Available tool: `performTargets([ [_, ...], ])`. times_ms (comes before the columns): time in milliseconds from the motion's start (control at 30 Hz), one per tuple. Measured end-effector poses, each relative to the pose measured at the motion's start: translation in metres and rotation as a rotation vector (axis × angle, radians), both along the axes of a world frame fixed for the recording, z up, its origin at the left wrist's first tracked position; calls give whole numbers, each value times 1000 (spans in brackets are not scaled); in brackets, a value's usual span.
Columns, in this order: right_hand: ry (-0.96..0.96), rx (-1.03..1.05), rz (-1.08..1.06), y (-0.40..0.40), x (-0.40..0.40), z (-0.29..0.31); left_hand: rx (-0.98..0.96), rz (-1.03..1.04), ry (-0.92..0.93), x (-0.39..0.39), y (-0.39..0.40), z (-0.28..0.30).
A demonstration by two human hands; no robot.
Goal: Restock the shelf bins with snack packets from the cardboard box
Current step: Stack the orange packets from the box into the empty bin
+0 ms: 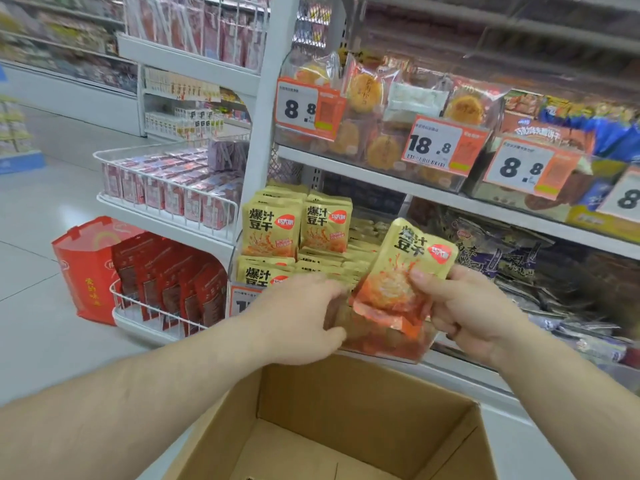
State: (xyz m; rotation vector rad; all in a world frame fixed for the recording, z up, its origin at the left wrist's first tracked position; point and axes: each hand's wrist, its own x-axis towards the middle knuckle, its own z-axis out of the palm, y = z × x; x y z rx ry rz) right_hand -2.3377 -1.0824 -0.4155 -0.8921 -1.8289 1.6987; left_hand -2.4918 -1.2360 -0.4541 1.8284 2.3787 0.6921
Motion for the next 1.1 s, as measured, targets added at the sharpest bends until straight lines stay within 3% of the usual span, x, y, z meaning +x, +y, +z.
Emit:
performTargets([
  [67, 71, 80, -75, 9, -3, 17, -45, 38, 350, -7, 7, -2],
  [167, 111, 227, -86, 16, -16, 27, -81, 76, 473, -13, 26, -11],
  [433, 67, 585, -59, 26, -49, 27, -93, 163, 399, -31, 54, -30],
  [1100, -100, 768, 27, 38, -105, 9, 108, 168, 441, -36, 54, -44],
])
